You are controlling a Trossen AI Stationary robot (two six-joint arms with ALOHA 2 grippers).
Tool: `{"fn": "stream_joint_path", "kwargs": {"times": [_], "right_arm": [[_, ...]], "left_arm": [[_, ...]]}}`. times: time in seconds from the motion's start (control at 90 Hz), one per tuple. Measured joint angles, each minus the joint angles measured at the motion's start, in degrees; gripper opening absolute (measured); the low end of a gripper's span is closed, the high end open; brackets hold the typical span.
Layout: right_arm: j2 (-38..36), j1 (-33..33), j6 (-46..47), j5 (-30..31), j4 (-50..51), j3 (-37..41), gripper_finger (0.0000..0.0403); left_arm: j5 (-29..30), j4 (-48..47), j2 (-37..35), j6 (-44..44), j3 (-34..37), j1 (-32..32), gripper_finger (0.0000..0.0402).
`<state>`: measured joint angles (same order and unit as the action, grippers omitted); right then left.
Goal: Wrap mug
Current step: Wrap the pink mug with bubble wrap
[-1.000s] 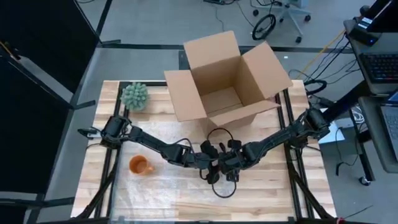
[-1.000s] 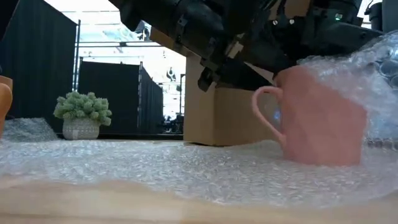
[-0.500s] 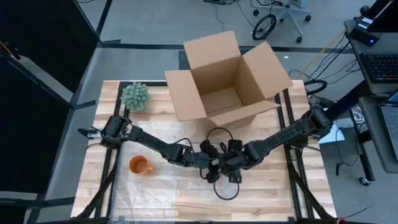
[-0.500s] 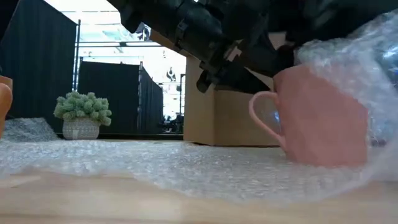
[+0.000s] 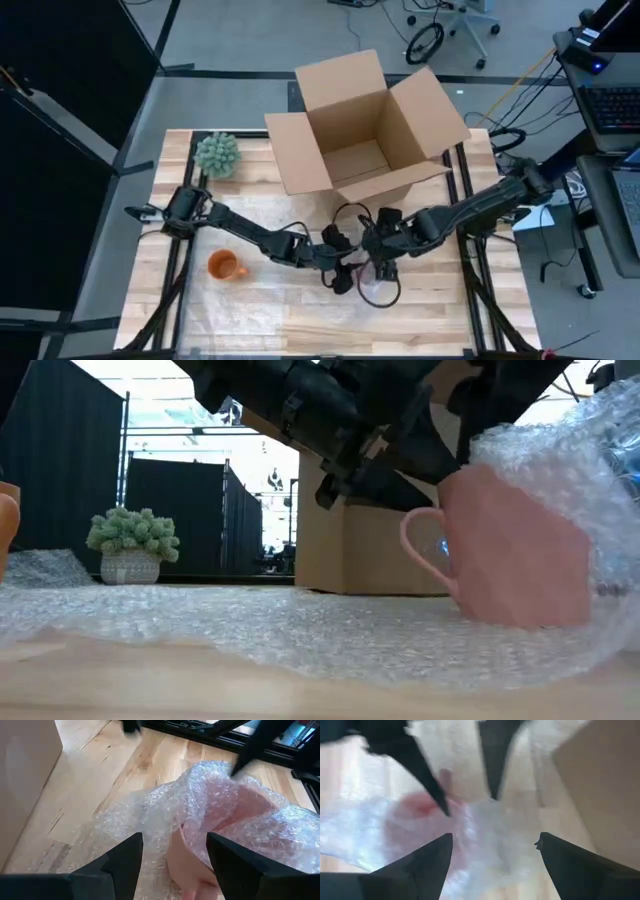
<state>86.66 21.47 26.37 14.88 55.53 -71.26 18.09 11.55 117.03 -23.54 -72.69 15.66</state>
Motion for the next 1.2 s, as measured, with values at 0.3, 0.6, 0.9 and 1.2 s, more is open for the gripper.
{"fn": "stream_joint_path", "kwargs": {"times": [0.3,0.6,0.9,1.2], "right_arm": [[0.5,0.0,1.5,-0.1,-10.2,8.0,0.0282],[0.5,0.4,3.2,-0.3,-21.5,16.6,0.0281],[3.2,0.2,3.3,0.0,-26.3,19.0,0.0281],[9.6,-1.2,3.5,-6.5,-28.5,18.7,0.028]], "left_arm": [[0.0,0.1,0.0,-0.1,0.0,0.0,0.0207],[0.0,0.2,0.0,-0.1,0.0,0.0,0.0207],[0.0,1.9,0.3,0.0,-1.1,0.0,0.0207],[0.5,-1.4,0.8,-0.3,-3.5,0.1,0.0207]]}}
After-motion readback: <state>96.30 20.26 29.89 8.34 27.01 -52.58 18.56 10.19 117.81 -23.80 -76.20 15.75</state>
